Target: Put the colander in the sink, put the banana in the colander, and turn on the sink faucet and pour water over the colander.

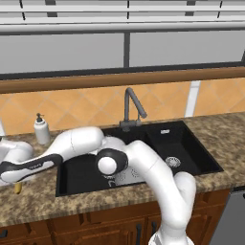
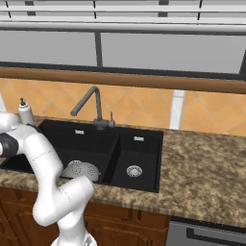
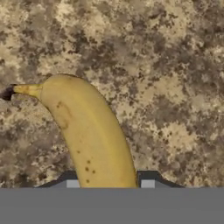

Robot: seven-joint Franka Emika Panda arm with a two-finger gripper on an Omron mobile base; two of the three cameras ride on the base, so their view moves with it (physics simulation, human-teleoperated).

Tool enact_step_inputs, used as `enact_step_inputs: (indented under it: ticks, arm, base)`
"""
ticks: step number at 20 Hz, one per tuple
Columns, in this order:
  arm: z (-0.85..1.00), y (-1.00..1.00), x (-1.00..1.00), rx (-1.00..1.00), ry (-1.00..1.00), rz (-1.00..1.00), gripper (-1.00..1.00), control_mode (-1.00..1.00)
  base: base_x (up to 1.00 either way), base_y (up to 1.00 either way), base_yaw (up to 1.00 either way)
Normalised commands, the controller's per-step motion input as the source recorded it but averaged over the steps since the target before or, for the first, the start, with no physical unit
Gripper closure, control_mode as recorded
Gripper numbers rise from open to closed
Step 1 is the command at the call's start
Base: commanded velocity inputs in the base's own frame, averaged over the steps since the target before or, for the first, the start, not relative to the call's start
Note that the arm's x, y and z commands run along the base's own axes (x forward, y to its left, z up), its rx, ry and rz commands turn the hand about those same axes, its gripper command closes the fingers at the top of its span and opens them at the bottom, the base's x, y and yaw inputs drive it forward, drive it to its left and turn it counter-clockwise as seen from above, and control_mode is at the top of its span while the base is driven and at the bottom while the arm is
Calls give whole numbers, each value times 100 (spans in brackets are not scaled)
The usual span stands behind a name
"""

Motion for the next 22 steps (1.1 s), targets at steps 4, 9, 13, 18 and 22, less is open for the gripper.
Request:
enact_step_inputs:
  ticks: [4,9,13,18,22]
  arm:
    - [0,-91,-6,0,-3,-6,100,-100]
    - [19,-100,-24,2,-10,-14,100,-100]
    - [24,-100,-21,5,-8,-17,100,-100]
    - [15,-100,-6,9,-4,-17,100,-100]
    - [4,-100,0,10,0,-15,100,-100]
  base:
    - [0,0,0]
    - [0,0,0]
    - [0,0,0]
    - [0,0,0]
    - [0,0,0]
